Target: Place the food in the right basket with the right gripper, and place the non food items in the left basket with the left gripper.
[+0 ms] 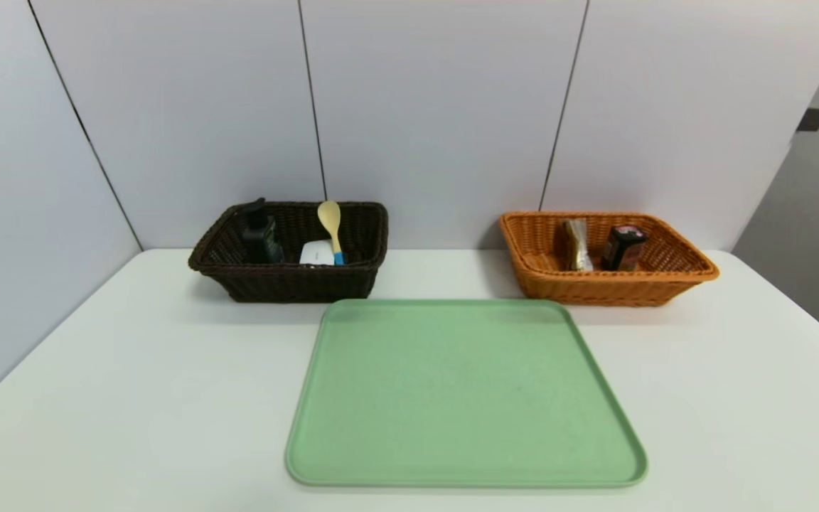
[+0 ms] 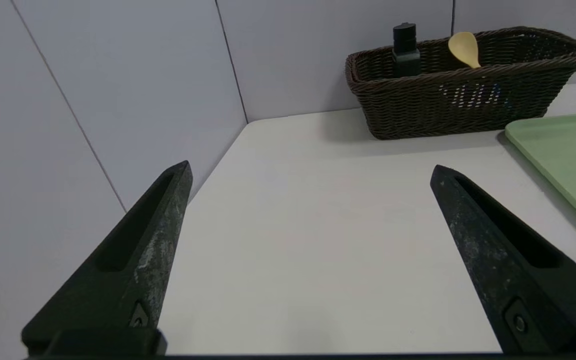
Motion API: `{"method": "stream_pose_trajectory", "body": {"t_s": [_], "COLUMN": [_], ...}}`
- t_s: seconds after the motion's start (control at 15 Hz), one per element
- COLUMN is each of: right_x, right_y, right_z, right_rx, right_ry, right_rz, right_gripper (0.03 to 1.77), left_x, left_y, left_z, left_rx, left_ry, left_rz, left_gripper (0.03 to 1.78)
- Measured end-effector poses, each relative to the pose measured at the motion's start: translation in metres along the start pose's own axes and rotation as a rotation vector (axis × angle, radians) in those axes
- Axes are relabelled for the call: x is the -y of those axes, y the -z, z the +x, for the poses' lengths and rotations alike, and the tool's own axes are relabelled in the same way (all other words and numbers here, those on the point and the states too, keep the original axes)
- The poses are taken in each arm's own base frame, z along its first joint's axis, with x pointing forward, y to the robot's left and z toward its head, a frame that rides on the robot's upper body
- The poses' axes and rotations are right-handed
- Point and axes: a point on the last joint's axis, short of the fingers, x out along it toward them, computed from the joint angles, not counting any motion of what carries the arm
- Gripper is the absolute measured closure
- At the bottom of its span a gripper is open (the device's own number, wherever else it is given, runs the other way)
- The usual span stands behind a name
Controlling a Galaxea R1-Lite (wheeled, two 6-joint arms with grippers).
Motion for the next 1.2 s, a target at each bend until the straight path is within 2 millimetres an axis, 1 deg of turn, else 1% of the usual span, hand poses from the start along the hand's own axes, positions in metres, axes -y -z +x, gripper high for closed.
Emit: {"method": "stream_pose_trajectory", "body": {"t_s": [0.13, 0.2, 0.33, 0.53, 0.67, 1.2], "right_x": [-0.005, -0.007, -0.007, -0.006, -0.006, -0.006], "right_y": [0.020, 0.025, 0.026, 0.026, 0.026, 0.026], "right_z": [-0.002, -0.003, -0.003, -0.003, -0.003, -0.003], "right_rx": [-0.182, -0.234, -0.244, -0.245, -0.247, -0.246], "right_ry": [-0.055, -0.062, -0.055, -0.040, -0.038, -0.010], "right_rz": [0.075, 0.127, 0.166, 0.213, 0.209, 0.235], "right_gripper": [0.09, 0.09, 0.09, 0.09, 0.09, 0.09], "left_x": [0.005, 0.007, 0.009, 0.009, 0.009, 0.009], "left_y": [0.013, 0.020, 0.028, 0.028, 0.028, 0.028], "left_z": [0.000, -0.001, -0.002, -0.002, -0.002, -0.002], "left_rx": [-0.069, -0.128, -0.200, -0.206, -0.208, -0.209], "left_ry": [0.110, 0.168, 0.211, 0.198, 0.193, 0.193], "left_rz": [-0.010, -0.019, -0.051, -0.091, -0.105, -0.105], "left_gripper": [0.12, 0.12, 0.12, 0.12, 0.12, 0.12]}}
